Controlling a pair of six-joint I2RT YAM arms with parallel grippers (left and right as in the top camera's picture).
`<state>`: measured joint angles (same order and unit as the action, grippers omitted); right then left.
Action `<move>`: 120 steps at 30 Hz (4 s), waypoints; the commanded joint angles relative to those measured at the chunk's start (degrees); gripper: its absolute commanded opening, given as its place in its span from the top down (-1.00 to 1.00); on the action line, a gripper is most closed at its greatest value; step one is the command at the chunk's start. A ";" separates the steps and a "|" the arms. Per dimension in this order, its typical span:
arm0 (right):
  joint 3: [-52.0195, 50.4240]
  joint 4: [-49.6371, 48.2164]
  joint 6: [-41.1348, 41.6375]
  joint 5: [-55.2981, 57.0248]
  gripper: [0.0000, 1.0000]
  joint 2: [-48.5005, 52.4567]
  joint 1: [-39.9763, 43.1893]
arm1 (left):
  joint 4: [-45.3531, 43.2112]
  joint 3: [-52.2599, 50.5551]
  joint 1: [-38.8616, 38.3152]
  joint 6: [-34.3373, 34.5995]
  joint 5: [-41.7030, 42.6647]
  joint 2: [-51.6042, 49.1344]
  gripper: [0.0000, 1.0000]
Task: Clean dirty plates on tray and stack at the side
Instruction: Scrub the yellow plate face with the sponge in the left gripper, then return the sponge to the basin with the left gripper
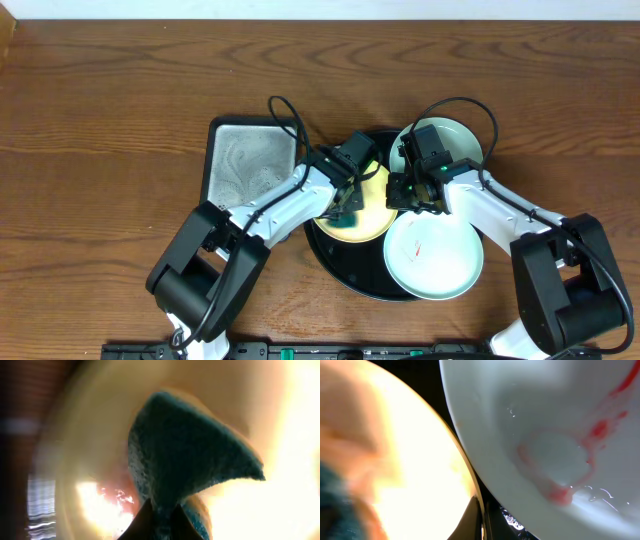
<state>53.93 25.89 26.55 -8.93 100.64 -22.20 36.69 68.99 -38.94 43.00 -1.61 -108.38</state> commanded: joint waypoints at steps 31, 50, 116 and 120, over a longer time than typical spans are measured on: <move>-1.07 0.76 0.66 2.60 0.98 1.27 0.50 | -11.87 -1.66 1.25 1.55 18.18 -5.09 0.85; -1.07 2.16 -1.31 2.21 0.98 1.27 0.50 | 4.39 5.77 5.35 -9.01 -9.90 4.35 0.85; 0.07 5.79 -27.08 78.09 0.98 -27.26 -43.06 | 18.53 -6.10 27.78 -19.41 7.61 46.64 -0.64; 0.07 5.79 -27.10 78.12 0.99 -27.26 -43.06 | 18.53 -6.08 27.78 -19.43 7.61 46.64 -0.64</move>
<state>53.91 31.92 -0.21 66.59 74.08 -64.60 55.11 61.65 -11.40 23.92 5.89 -61.56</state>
